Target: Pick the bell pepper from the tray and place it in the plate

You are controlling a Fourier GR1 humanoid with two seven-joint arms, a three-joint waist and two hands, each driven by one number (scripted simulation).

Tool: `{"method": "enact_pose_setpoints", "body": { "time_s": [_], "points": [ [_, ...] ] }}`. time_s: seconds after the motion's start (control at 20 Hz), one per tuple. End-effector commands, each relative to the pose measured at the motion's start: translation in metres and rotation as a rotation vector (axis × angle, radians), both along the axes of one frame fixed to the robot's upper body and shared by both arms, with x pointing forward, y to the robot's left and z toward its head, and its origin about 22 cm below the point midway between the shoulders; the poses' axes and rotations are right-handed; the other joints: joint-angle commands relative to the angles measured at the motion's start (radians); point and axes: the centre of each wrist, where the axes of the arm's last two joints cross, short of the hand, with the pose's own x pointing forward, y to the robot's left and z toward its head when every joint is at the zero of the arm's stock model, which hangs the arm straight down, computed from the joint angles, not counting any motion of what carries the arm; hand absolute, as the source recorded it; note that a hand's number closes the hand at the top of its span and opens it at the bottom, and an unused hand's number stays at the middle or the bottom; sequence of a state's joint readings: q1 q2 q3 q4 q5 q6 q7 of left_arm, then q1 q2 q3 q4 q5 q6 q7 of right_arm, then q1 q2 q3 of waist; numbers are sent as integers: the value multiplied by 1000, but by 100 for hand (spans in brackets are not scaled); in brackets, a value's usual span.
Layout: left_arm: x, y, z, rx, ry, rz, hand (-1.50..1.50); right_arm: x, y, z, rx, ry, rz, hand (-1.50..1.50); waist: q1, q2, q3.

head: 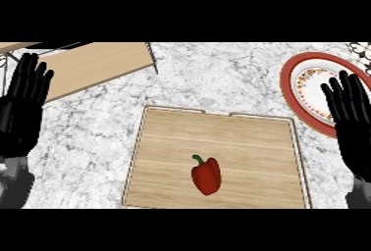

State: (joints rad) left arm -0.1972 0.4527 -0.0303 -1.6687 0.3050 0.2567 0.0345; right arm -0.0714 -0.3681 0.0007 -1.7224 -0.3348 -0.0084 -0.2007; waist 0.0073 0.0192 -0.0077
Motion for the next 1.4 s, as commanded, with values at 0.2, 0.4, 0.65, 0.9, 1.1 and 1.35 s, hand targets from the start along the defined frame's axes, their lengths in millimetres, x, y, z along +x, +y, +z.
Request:
{"method": "enact_pose_setpoints", "body": {
  "time_s": [0.2,0.4,0.65,0.9,1.1,1.35],
  "points": [
    [-16,-7,-71,52,343,33,0,7,96,17,71,72,656,150,46,-1,7],
    [-31,-8,-100,31,488,44,0,15,41,101,-686,-350,316,150,-16,-34,-8],
    [-34,-26,-107,28,495,24,0,-4,95,-43,-82,37,345,150,18,-2,13],
    [-24,-29,-107,40,516,35,0,0,120,-71,43,-94,693,-150,9,-12,10],
    [-28,-39,-109,31,516,53,0,14,83,-64,-347,-150,714,-150,3,-18,9],
    [-24,-42,-115,39,525,69,0,33,85,-16,-642,-223,615,-150,-9,-20,7]
  ]
}}
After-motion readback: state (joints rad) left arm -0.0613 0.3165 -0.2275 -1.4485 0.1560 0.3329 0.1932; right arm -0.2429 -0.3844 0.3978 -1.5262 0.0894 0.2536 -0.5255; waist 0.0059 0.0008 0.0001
